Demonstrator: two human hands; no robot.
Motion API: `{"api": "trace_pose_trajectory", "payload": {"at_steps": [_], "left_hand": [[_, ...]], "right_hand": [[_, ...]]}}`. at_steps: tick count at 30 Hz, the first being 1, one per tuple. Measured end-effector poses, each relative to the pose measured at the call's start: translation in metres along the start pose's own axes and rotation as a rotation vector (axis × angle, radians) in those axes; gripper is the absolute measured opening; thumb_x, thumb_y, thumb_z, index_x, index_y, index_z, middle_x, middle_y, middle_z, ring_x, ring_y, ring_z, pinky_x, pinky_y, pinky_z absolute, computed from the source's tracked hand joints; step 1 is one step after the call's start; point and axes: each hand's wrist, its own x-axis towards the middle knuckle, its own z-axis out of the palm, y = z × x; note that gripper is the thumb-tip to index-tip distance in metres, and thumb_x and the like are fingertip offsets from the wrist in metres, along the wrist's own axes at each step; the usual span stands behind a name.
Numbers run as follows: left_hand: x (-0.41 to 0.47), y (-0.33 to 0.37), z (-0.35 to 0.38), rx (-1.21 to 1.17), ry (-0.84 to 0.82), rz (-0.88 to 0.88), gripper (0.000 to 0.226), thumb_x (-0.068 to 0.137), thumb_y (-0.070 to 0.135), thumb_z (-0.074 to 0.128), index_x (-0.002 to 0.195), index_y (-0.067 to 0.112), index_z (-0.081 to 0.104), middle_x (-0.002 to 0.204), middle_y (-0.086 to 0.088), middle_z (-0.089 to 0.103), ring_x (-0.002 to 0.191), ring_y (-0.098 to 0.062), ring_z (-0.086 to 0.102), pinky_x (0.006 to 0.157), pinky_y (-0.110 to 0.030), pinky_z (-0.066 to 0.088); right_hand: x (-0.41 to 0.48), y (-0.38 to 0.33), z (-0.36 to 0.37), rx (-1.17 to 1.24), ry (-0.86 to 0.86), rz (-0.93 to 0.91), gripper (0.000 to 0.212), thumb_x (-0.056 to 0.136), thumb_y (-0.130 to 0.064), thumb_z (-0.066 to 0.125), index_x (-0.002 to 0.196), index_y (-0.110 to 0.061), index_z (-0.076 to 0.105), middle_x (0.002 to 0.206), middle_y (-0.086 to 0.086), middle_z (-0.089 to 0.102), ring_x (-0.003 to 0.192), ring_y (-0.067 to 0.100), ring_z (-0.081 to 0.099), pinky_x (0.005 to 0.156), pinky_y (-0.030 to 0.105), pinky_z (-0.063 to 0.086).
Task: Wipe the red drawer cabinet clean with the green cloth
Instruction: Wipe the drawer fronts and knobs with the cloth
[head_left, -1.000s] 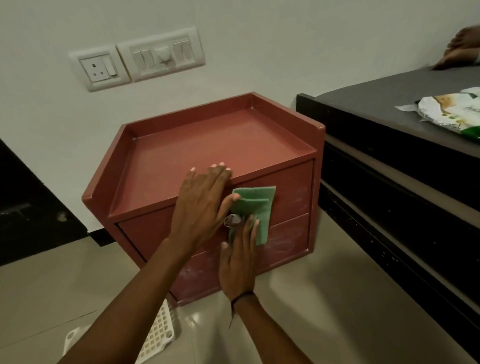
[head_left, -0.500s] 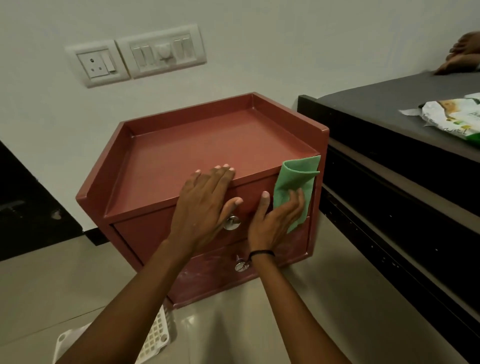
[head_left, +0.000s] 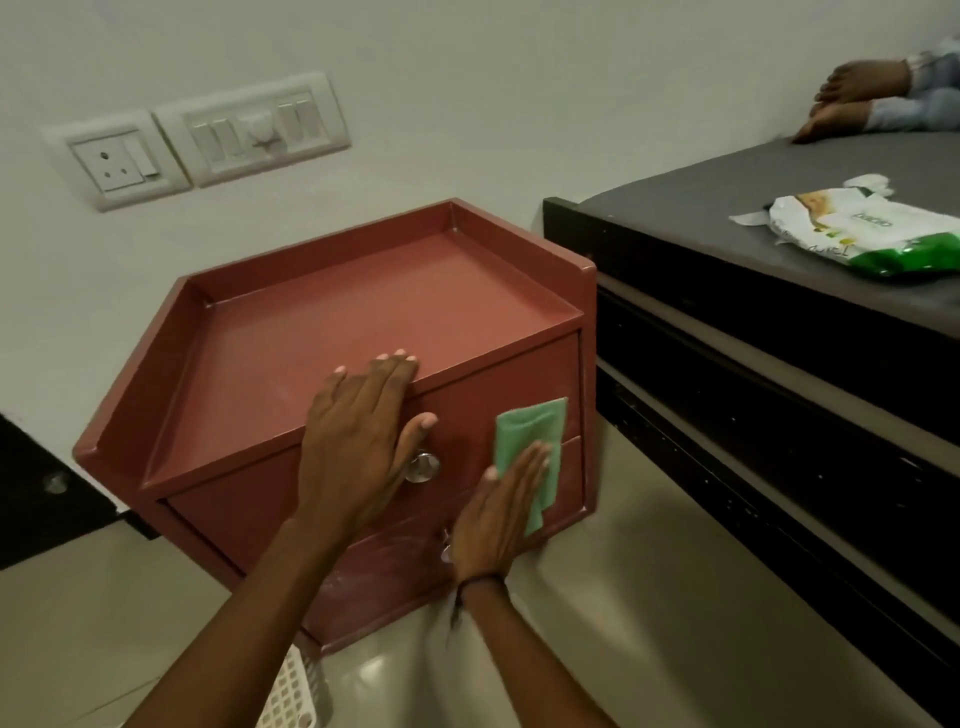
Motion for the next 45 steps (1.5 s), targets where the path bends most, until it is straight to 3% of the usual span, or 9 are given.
{"api": "trace_pose_trajectory", "payload": {"at_steps": [3,11,16,22,28,35,39,43,45], "left_hand": [[0.0,-0.001,-0.001,0.01,-0.004,0.002,0.06,0.106,0.053,0.025,0.147,0.015,0.048,0.151,-0.003,0.051,0.139,-0.024,0.047,0.119,-0.047,0.027],[0.001,0.005,0.0,0.007,0.015,-0.039,0.056,0.103,0.048,0.032,0.145,0.016,0.05,0.148,-0.004,0.055,0.136,-0.025,0.05,0.118,-0.047,0.025],[-0.001,0.001,-0.003,-0.001,-0.003,-0.007,0.061,0.106,0.053,0.022,0.148,0.016,0.047,0.152,-0.002,0.051,0.14,-0.022,0.046,0.119,-0.045,0.026],[0.002,0.004,0.0,-0.036,0.02,-0.024,0.061,0.105,0.053,0.023,0.147,0.016,0.049,0.15,-0.003,0.053,0.138,-0.022,0.047,0.118,-0.046,0.025],[0.001,0.003,0.001,-0.011,0.003,-0.033,0.063,0.105,0.057,0.021,0.148,0.018,0.046,0.151,-0.002,0.052,0.138,-0.022,0.047,0.12,-0.042,0.019],[0.002,0.012,0.0,0.011,-0.022,-0.071,0.062,0.105,0.056,0.024,0.149,0.018,0.045,0.151,-0.002,0.051,0.139,-0.022,0.046,0.121,-0.044,0.02],[0.0,0.008,-0.005,-0.018,-0.048,-0.024,0.065,0.106,0.056,0.018,0.151,0.017,0.043,0.153,-0.002,0.048,0.141,-0.023,0.043,0.121,-0.042,0.017],[-0.004,-0.003,-0.008,-0.056,-0.068,0.064,0.066,0.106,0.056,0.019,0.154,0.015,0.038,0.159,-0.004,0.042,0.147,-0.022,0.037,0.123,-0.041,0.017],[-0.005,-0.005,-0.008,-0.058,-0.073,0.079,0.066,0.105,0.056,0.021,0.155,0.014,0.036,0.16,-0.005,0.039,0.148,-0.022,0.035,0.123,-0.041,0.017]], "right_hand": [[0.066,-0.018,-0.009,0.125,0.119,0.263,0.061,0.107,-0.024,0.033,0.156,-0.001,0.004,0.166,0.014,-0.001,0.155,0.025,0.001,0.125,0.027,-0.002],[-0.019,-0.008,-0.003,0.028,-0.164,-0.232,0.057,0.108,-0.031,0.026,0.158,-0.012,0.007,0.168,0.002,0.0,0.155,0.018,0.001,0.126,0.037,0.011],[0.076,-0.037,-0.021,0.161,0.117,0.079,0.054,0.107,-0.02,0.032,0.157,-0.01,0.014,0.167,0.008,0.004,0.155,0.02,0.001,0.127,0.041,0.009],[0.041,-0.045,-0.007,-0.073,-0.067,-0.407,0.06,0.106,-0.029,0.026,0.159,-0.019,0.0,0.168,0.003,-0.003,0.155,0.023,-0.003,0.126,0.034,0.0],[0.072,-0.035,-0.021,0.067,0.053,0.001,0.058,0.106,-0.031,0.026,0.158,-0.018,0.003,0.166,-0.006,-0.006,0.155,0.012,-0.005,0.126,0.028,0.001],[-0.045,-0.024,-0.003,-0.093,-0.276,-0.319,0.065,0.106,-0.021,0.023,0.155,-0.031,-0.019,0.167,-0.003,-0.008,0.155,0.02,-0.004,0.124,0.021,-0.001],[-0.023,-0.031,-0.007,-0.106,-0.203,-0.247,0.065,0.106,-0.017,0.03,0.156,-0.025,-0.009,0.167,0.003,-0.001,0.155,0.02,-0.002,0.124,0.037,0.015],[0.006,-0.031,0.001,0.174,0.044,0.332,0.05,0.106,-0.02,0.033,0.15,0.003,0.03,0.161,0.015,0.025,0.151,0.03,0.021,0.121,0.024,0.013],[-0.003,-0.02,0.004,0.191,0.02,0.509,0.046,0.106,-0.017,0.034,0.145,0.007,0.039,0.155,0.022,0.036,0.147,0.034,0.031,0.119,0.028,0.018]]}}
